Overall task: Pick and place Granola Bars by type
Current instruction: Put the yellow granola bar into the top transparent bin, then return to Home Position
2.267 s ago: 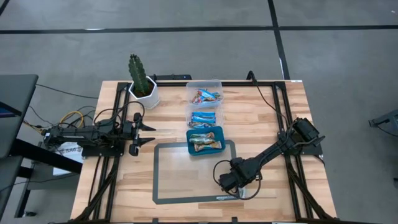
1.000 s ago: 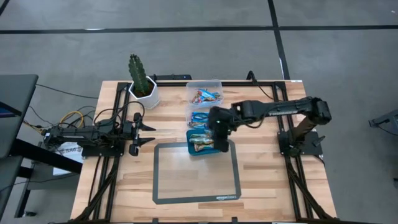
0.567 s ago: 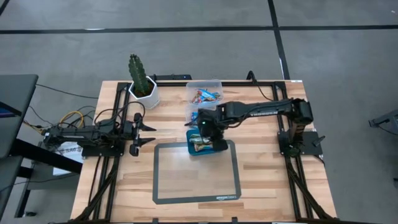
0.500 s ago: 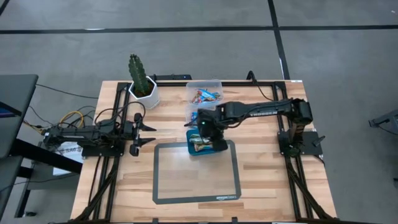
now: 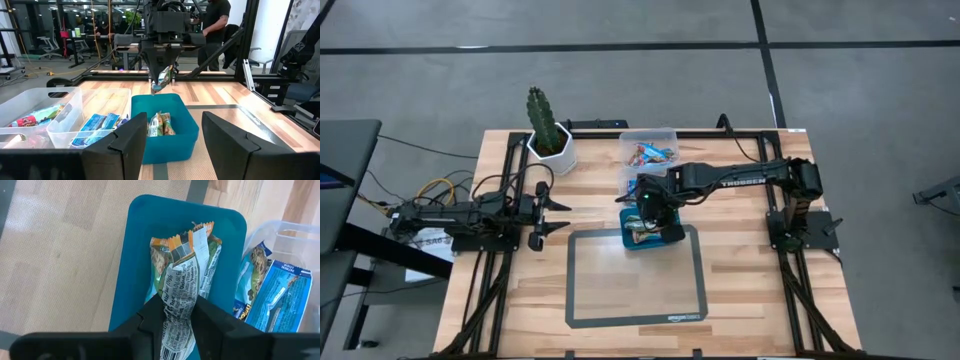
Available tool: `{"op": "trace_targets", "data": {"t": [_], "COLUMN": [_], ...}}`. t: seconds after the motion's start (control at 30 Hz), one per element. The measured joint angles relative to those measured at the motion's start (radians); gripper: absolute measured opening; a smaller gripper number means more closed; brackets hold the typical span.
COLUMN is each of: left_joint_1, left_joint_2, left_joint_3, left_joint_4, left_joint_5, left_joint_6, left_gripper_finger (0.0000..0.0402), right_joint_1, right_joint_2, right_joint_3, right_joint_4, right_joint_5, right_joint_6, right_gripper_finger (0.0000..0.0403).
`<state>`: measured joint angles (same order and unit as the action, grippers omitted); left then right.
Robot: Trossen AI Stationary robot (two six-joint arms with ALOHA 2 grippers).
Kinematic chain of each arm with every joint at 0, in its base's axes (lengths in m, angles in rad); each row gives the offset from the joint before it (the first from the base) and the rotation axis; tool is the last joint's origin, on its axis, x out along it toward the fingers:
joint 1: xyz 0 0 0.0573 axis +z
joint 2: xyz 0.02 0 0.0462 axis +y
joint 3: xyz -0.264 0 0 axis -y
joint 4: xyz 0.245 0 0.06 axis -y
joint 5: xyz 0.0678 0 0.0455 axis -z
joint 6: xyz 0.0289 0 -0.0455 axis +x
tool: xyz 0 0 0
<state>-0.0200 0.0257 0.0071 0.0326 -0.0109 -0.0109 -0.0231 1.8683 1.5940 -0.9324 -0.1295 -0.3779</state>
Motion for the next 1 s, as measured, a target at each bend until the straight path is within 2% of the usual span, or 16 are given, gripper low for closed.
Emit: {"op": "trace_targets", "data": {"t": [0.13,0.43,0.63,0.77,1.0], "left_joint_1": [0.000,0.000,0.000,0.000,0.000], "left_joint_2": [0.000,0.000,0.000,0.000,0.000], "left_joint_3": [0.000,0.000,0.000,0.000,0.000], "left_joint_4": [0.000,0.000,0.000,0.000,0.000], "left_joint_5": [0.000,0.000,0.000,0.000,0.000], "left_joint_6": [0.000,0.000,0.000,0.000,0.000], "left_gripper_finger": [0.0183,0.0183,0.0183,0.0183,0.0183], "right_joint_1": [0.000,0.001,0.000,-0.006,-0.006], "right_joint_2": [0.000,-0.001,-0.096,-0.245,-0.594], "right_joint_3": [0.000,0.000,-0.045,-0.209,-0.612], "right_joint_4": [0.000,0.001,0.074,0.203,0.398], "right_joint_5": [0.000,-0.002,-0.029,-0.054,-0.053], "right_joint_6": [0.001,0.003,0.068,0.124,0.280], "right_gripper_finger": [0.0096,0.0173,0.0202,0.0208,0.0204]}}
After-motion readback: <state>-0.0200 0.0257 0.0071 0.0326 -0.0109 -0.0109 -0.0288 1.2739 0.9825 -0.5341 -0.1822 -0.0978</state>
